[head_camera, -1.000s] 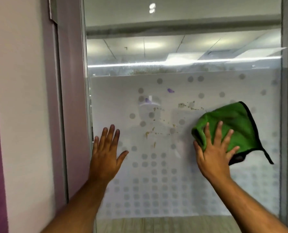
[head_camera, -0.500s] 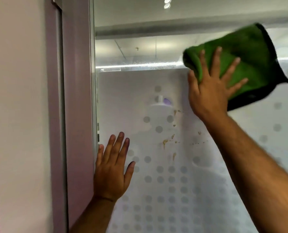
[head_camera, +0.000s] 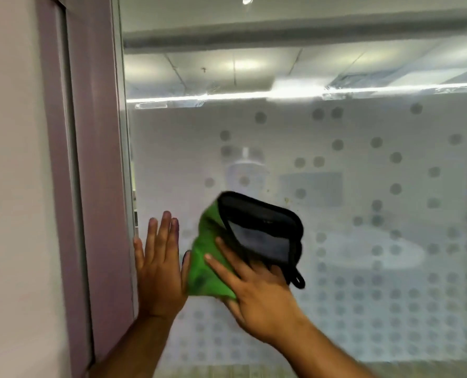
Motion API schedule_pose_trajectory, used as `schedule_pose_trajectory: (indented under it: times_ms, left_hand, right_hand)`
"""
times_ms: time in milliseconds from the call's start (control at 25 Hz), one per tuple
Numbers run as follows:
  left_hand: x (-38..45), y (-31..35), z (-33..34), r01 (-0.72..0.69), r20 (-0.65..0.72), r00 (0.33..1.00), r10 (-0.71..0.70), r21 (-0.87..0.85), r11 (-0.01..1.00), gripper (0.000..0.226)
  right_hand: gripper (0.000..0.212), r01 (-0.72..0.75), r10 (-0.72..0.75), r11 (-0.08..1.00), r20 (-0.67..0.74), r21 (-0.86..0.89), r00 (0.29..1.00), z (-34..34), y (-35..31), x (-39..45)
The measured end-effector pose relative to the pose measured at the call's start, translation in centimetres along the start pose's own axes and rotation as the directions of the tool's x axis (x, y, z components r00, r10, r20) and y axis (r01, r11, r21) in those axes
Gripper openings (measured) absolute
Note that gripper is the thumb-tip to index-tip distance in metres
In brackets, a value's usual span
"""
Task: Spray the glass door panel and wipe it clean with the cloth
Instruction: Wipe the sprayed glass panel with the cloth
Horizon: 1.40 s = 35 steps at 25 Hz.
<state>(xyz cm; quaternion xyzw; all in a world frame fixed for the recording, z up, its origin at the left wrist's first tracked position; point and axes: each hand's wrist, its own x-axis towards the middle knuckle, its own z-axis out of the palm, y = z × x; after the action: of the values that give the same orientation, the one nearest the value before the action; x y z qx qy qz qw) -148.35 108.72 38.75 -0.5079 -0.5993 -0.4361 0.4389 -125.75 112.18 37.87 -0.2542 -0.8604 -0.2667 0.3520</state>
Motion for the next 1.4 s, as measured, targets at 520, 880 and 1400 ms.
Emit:
schedule_pose_trajectory:
  times_ms: [520,880,1400]
  left_hand:
    - [-0.6,-0.2,0.6,-0.049,-0.015,0.999,0.050,0.044,0.998,0.079]
    - [-1.1,-0.8,0.5,-0.026,-0.069,0.998,0.013,-0.186,0.982,0.067]
    - [-4.8,0.6,0.6,0.018,0.007,1.000,-0.018,-0.108,0.994,0.070]
  right_hand:
    - [0.075,-0.581,0.519,0.813,-0.420,-0.025,0.745,-12.1,10.0,15.9]
    - [0.074,-0.089,0.024,0.962,-0.248,-0.257,0.968,-8.2,-2.0,22.7]
    - [0.092,-0.349,0.343,0.935,-0.100,-0.060,0.934,0.4,2.5,-5.8]
